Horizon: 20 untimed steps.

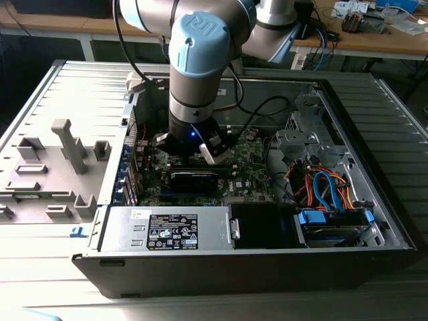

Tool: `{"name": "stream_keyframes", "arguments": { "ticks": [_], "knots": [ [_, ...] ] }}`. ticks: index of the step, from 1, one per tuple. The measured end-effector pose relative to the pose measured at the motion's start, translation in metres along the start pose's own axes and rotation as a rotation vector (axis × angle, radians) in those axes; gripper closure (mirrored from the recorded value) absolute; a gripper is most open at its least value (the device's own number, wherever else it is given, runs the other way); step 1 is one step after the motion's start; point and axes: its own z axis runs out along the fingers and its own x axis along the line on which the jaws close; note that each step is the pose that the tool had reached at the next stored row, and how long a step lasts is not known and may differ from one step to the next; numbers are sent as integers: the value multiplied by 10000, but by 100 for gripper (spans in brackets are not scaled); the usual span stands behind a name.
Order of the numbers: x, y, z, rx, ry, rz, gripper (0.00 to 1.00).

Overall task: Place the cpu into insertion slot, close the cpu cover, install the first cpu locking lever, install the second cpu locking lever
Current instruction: 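Install the second cpu locking lever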

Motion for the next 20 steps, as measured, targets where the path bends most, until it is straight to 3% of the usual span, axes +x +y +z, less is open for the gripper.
{"name": "stream_keyframes", "arguments": {
  "ticks": [4, 5, 7, 12, 15, 17, 20],
  "knots": [
    [-4, -2, 5, -100, 9, -131, 89],
    [-6, -3, 6, -183, 1, -169, 89],
    [-17, -6, 19, -436, -32, -246, 89],
    [-17, -65, 36, -590, -54, -269, 89],
    [-15, -64, 1, -583, -57, -269, 89],
    [-16, -38, -125, -580, -51, -271, 89],
    [-87, -45, -145, -539, 11, -239, 89]
  ]
}}
